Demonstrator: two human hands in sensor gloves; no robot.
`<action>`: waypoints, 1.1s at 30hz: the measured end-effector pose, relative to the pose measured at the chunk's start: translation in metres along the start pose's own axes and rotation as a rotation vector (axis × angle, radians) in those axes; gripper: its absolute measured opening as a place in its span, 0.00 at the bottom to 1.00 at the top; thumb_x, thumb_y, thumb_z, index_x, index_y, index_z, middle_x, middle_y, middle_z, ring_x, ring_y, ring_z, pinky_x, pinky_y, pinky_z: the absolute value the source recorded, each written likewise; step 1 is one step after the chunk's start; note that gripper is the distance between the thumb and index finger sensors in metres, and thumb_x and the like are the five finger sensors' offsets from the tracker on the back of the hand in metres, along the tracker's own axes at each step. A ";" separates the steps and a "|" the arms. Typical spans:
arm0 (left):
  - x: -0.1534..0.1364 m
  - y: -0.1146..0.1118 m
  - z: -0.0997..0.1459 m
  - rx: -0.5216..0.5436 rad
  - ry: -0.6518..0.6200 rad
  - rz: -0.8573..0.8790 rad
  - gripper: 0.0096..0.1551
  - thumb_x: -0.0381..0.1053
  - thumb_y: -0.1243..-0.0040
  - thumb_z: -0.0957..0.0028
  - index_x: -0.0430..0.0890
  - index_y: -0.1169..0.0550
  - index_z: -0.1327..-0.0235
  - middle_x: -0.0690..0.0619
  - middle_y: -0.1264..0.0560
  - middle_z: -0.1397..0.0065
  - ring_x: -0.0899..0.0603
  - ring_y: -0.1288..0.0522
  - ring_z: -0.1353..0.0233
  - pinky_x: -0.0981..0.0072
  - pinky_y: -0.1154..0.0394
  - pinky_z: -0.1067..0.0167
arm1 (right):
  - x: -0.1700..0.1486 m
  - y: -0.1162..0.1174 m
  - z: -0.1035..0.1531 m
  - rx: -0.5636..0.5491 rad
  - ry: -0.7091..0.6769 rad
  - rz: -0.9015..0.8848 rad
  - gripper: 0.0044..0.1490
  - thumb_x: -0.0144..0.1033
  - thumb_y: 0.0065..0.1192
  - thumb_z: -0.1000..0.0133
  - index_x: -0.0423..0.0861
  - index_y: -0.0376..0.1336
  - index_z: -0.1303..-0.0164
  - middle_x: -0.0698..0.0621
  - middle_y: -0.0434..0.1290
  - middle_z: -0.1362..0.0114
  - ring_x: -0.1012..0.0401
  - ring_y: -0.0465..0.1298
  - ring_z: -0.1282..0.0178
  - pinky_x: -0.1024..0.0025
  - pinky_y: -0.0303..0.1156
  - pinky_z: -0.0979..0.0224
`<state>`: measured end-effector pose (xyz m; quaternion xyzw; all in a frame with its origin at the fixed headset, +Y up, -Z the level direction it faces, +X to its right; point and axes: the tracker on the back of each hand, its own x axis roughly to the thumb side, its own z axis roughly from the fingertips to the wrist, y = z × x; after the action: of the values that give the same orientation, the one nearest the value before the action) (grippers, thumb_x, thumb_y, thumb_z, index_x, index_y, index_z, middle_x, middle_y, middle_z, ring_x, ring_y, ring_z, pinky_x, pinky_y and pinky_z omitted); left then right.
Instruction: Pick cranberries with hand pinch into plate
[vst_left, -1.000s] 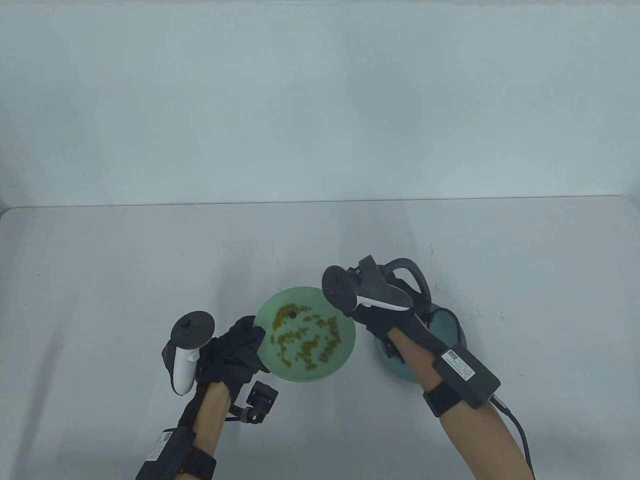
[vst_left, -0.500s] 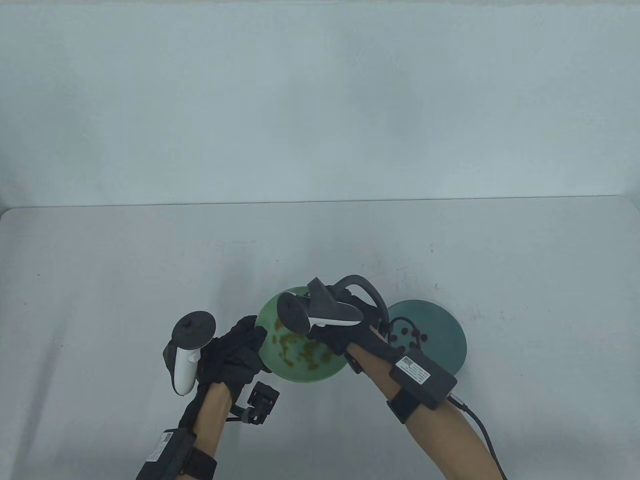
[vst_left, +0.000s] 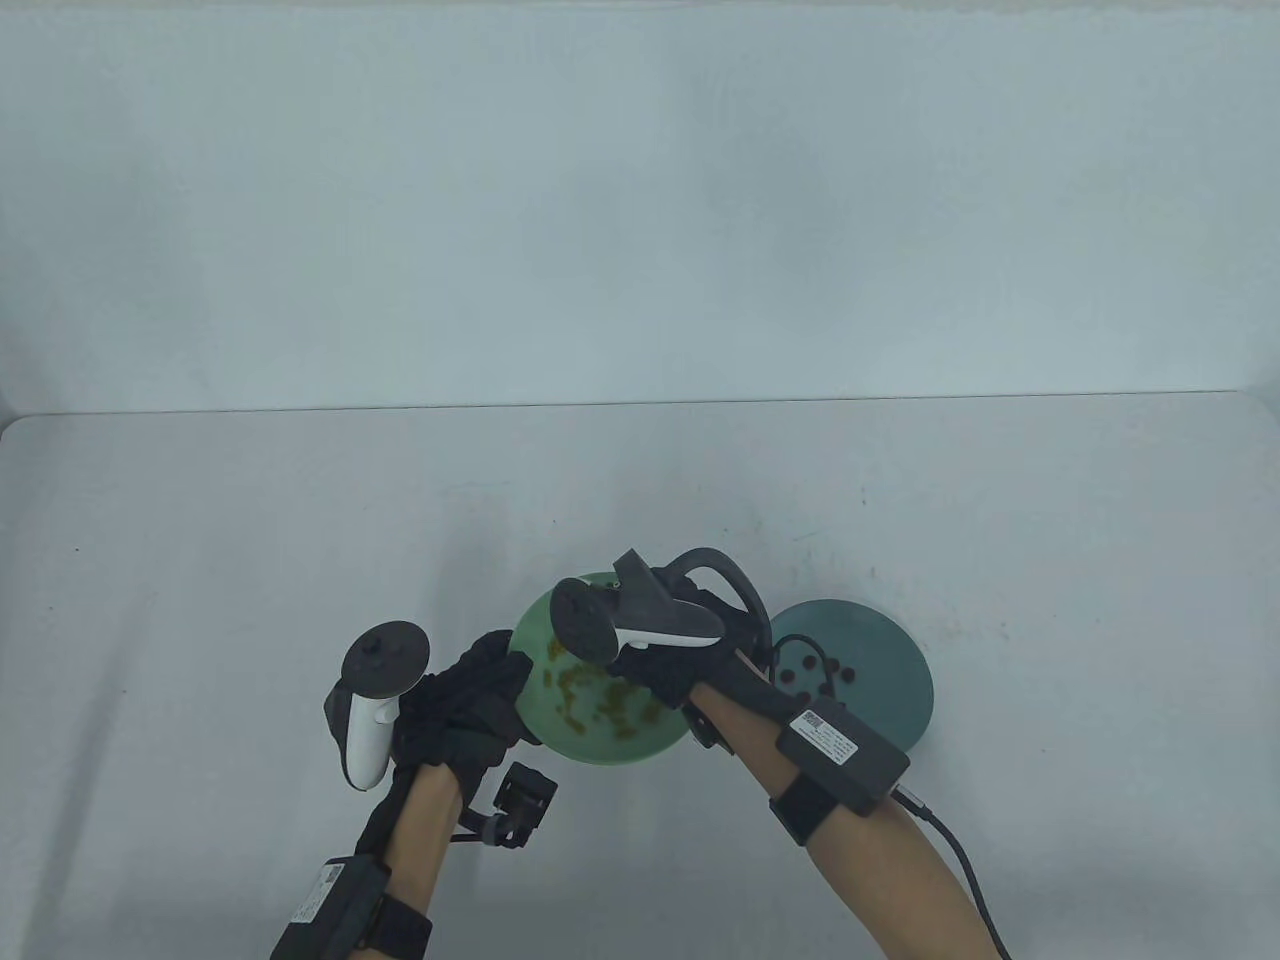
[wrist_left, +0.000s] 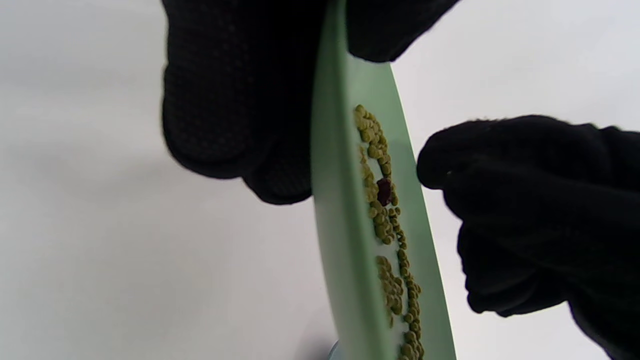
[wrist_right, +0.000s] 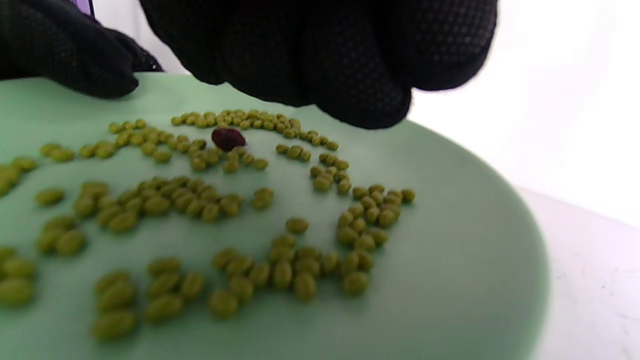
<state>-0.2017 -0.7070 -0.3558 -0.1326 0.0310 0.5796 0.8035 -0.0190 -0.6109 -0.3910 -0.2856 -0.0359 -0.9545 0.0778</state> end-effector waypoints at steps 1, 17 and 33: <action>0.000 0.000 0.000 -0.002 -0.001 0.000 0.30 0.42 0.49 0.36 0.30 0.36 0.25 0.38 0.24 0.35 0.43 0.11 0.51 0.62 0.12 0.53 | 0.000 -0.001 0.000 -0.003 0.005 0.008 0.28 0.51 0.60 0.41 0.51 0.69 0.33 0.61 0.79 0.56 0.65 0.82 0.57 0.66 0.81 0.47; 0.000 -0.001 0.000 -0.008 -0.003 0.000 0.30 0.42 0.48 0.36 0.30 0.36 0.25 0.38 0.24 0.35 0.43 0.11 0.51 0.62 0.12 0.53 | 0.006 0.016 -0.008 0.038 0.014 0.074 0.29 0.52 0.61 0.42 0.51 0.70 0.34 0.62 0.79 0.56 0.65 0.83 0.58 0.66 0.81 0.48; 0.000 0.001 0.000 0.003 -0.002 -0.016 0.30 0.42 0.48 0.36 0.29 0.36 0.25 0.36 0.24 0.35 0.42 0.11 0.51 0.62 0.12 0.54 | 0.020 0.025 -0.005 -0.009 -0.008 0.142 0.28 0.51 0.62 0.43 0.50 0.70 0.35 0.61 0.80 0.58 0.66 0.82 0.59 0.67 0.81 0.48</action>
<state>-0.2030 -0.7067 -0.3561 -0.1310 0.0298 0.5734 0.8082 -0.0336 -0.6387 -0.3839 -0.2915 -0.0118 -0.9456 0.1439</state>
